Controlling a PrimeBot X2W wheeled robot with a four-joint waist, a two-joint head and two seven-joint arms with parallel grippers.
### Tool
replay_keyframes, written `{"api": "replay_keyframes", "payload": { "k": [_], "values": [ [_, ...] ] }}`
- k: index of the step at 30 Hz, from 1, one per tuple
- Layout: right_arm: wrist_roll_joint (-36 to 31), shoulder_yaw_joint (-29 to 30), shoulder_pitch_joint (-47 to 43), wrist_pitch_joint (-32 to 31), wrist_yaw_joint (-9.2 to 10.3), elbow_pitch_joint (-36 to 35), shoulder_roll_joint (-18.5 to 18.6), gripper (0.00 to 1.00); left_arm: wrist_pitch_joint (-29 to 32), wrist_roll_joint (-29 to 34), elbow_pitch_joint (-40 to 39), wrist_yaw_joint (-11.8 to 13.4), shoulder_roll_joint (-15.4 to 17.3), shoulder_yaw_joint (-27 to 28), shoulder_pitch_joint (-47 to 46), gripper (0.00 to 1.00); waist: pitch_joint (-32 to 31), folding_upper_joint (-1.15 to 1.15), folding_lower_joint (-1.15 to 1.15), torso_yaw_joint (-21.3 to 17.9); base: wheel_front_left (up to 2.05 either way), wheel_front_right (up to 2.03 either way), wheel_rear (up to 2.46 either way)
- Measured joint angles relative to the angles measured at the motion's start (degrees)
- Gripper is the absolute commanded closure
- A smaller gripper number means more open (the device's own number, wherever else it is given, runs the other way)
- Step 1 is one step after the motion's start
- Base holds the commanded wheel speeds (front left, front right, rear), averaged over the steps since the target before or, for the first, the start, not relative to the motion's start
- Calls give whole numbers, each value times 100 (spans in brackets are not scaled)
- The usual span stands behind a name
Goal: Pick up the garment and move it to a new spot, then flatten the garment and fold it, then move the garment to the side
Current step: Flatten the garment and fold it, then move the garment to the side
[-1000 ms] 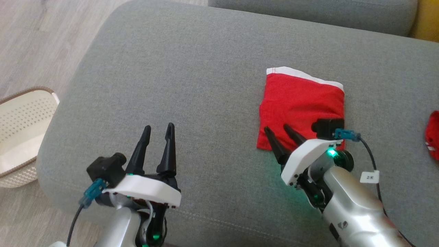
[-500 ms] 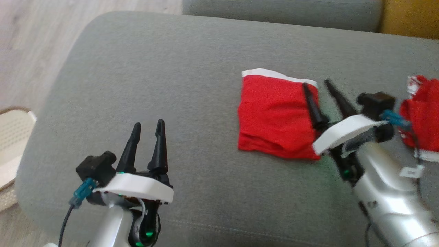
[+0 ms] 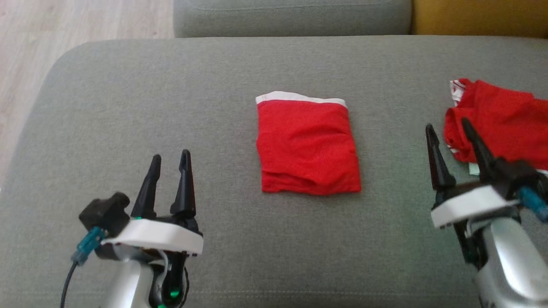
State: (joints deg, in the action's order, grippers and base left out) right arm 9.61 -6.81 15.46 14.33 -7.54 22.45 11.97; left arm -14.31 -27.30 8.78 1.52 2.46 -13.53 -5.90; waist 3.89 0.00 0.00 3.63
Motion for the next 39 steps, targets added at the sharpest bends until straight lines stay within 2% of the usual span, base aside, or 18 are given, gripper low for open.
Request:
{"api": "replay_keyframes", "payload": {
  "k": [7, 19, 28, 39],
  "values": [
    [-492, 603, -652, 3, 0, -556, -416, 0, 1, 0, 92, -56, 1, 140, 240, 0, -59, 0, 0, -155, 0, 0, 0],
    [-638, 709, -797, 3, 1, -676, -580, 0, 1, 32, 92, -56, 2, 69, 322, 0, 3, 0, 0, -87, 0, 0, 0],
    [66, 303, -393, -216, 1, -512, -554, 0, 1, 22, 74, -49, 3, -156, 129, 0, 364, 0, 0, 184, 0, 0, 0],
    [1385, -12, 473, -1271, 1, 263, -388, 0, 0, -69, 54, 9, -2, -457, -264, 0, 984, 0, 0, 756, 0, 0, 0]
  ]
}}
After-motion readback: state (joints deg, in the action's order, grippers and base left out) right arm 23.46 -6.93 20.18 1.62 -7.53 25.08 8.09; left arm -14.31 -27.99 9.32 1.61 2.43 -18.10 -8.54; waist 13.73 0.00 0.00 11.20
